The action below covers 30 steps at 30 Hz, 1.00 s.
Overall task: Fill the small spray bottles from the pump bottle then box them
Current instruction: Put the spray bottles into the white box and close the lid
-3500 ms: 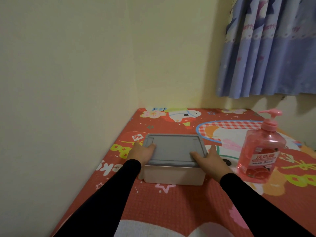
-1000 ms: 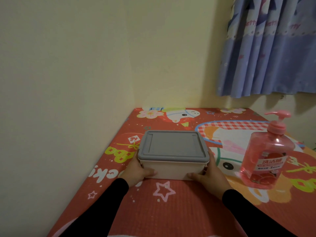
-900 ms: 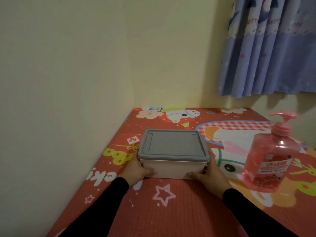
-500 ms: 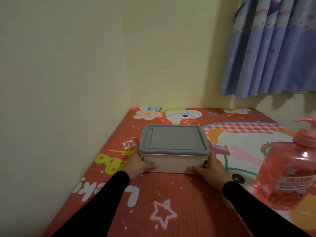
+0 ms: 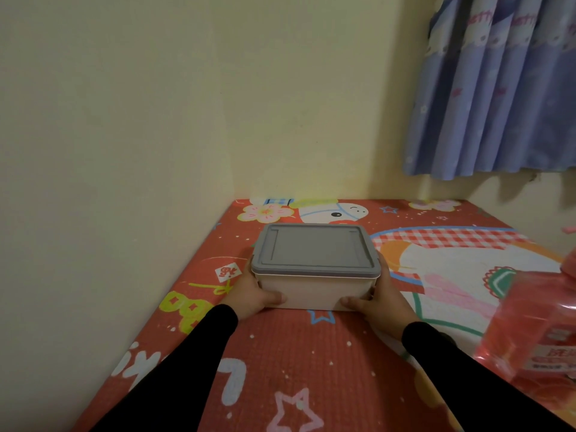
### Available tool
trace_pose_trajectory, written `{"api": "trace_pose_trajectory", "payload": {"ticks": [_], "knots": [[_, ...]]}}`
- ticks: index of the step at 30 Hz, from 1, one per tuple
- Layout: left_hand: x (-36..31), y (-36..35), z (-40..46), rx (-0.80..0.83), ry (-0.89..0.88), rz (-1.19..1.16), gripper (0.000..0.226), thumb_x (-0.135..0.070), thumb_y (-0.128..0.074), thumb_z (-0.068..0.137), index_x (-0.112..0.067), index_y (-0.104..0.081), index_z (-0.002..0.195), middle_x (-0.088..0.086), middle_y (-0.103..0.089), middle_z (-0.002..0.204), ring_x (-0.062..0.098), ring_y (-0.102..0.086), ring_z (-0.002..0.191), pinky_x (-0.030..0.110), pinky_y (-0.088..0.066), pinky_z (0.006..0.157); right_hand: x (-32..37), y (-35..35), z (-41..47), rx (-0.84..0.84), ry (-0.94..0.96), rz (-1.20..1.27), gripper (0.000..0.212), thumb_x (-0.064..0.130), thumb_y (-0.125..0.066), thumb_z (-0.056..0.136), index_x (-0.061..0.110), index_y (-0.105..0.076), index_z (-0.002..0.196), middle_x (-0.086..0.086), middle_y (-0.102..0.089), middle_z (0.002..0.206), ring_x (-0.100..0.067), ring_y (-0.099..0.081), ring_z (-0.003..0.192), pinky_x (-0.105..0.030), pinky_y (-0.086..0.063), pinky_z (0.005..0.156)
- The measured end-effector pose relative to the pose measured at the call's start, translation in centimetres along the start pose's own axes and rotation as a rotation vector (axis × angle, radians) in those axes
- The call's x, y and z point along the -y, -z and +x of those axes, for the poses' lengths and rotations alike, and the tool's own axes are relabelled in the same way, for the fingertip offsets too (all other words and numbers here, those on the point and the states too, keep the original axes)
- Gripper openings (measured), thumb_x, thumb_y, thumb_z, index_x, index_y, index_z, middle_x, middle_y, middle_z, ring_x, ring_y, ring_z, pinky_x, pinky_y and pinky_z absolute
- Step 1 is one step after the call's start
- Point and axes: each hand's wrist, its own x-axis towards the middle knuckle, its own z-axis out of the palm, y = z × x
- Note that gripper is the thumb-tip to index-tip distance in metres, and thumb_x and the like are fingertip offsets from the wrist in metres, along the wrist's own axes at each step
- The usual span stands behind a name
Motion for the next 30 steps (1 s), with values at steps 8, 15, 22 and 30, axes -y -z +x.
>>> {"api": "trace_pose_trajectory", "payload": {"ticks": [8,15,22,30], "knots": [[-1.6,-0.3,-3.3,-0.061,0.022,0.167,0.075,-0.009,-0.074,0.075,-0.020,-0.037,0.139,-0.003,-0.059,0.121,0.012,-0.058,0.104,0.017,-0.044,0.077,1.5,0.7,-2.8,0.003,-0.075,-0.133,0.085,0.033,-0.079,0.077,0.039,-0.023,0.141,0.015,-0.056,0.128,-0.013,-0.058,0.112,-0.031,-0.047,0.090],[-2.4,-1.4,-8.3,-0.152,-0.004,0.489,0.040,-0.043,-0.060,0.085,-0.023,-0.055,0.120,-0.002,-0.062,0.115,0.019,-0.059,0.104,0.033,-0.047,0.085,3.4,2.7,-8.5,0.025,-0.128,-0.390,0.073,0.051,-0.060,0.088,0.024,-0.029,0.149,-0.005,-0.042,0.150,-0.022,-0.046,0.132,-0.036,-0.042,0.105],[-2.3,-4.9,-12.3,-0.019,-0.039,0.771,0.070,-0.063,-0.039,0.090,-0.021,-0.039,0.145,0.005,-0.042,0.148,0.023,-0.037,0.135,0.038,-0.030,0.113,4.1,5.3,-14.4,0.022,-0.103,-0.563,0.062,0.050,-0.054,0.092,0.022,-0.040,0.145,-0.002,-0.041,0.149,-0.018,-0.042,0.134,-0.027,-0.031,0.108],[-2.8,-7.4,-14.5,0.072,-0.021,0.942,0.065,-0.060,-0.028,0.096,-0.026,-0.026,0.152,0.004,-0.025,0.158,0.027,-0.019,0.144,0.042,-0.015,0.117,4.0,7.6,-18.6,-0.023,-0.064,-0.623,0.061,0.053,-0.051,0.092,0.022,-0.042,0.144,0.000,-0.043,0.148,-0.017,-0.043,0.133,-0.027,-0.033,0.108]]}}
